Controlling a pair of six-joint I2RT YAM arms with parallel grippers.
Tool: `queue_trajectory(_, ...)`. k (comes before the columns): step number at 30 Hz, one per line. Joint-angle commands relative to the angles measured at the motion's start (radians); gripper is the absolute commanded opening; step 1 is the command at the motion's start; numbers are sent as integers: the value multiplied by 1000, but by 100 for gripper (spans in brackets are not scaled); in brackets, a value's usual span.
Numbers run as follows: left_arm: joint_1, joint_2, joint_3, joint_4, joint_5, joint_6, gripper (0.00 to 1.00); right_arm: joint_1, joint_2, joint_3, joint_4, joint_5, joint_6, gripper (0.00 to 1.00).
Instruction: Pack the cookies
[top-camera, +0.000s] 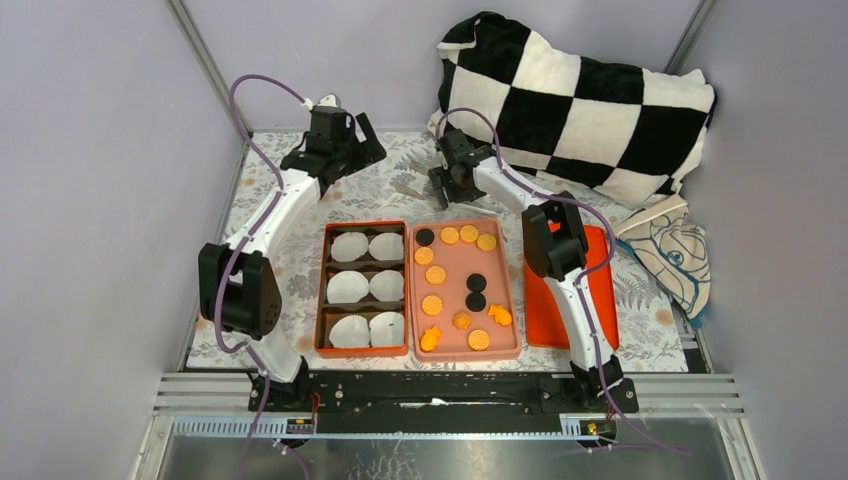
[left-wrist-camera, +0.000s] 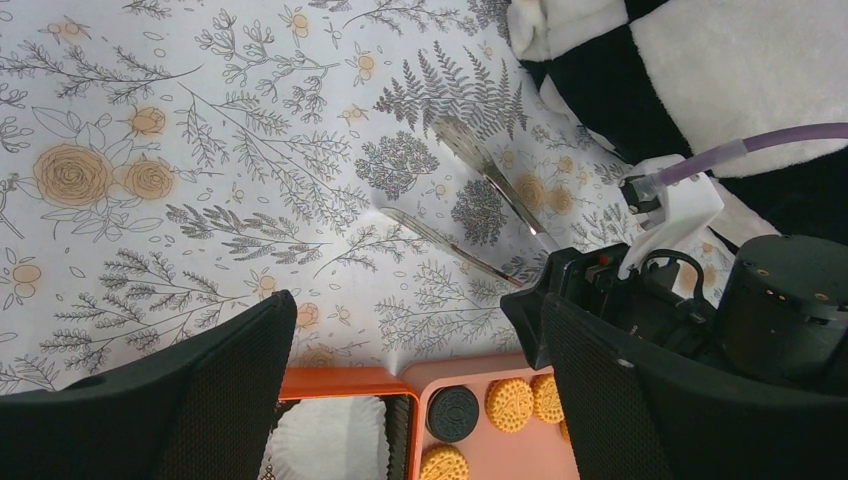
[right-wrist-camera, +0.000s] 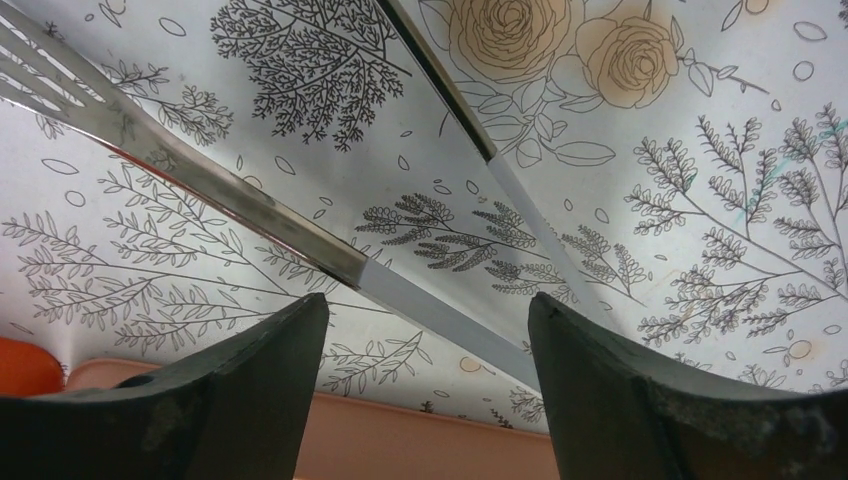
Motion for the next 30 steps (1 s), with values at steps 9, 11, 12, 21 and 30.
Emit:
queue_trajectory(9, 13, 31, -8, 27, 57, -18, 95, -2, 11, 49, -18, 19, -37, 30)
queue_trajectory(11, 13, 32, -9, 27, 62, -14, 95, -3, 22, 60, -30, 11, -44, 32)
queue_trajectory(12, 13, 31, -9, 25, 62, -14, 95, -3, 31, 69, -38, 7, -47, 32)
queue_trajectory(21, 13, 24, -10, 14, 67, -11, 95, -4, 71, 147, -36, 131, -120, 6)
queue_trajectory(30, 13, 19, -12, 12, 79, -13, 95, -4, 23, 174, 7, 296, -201, 0)
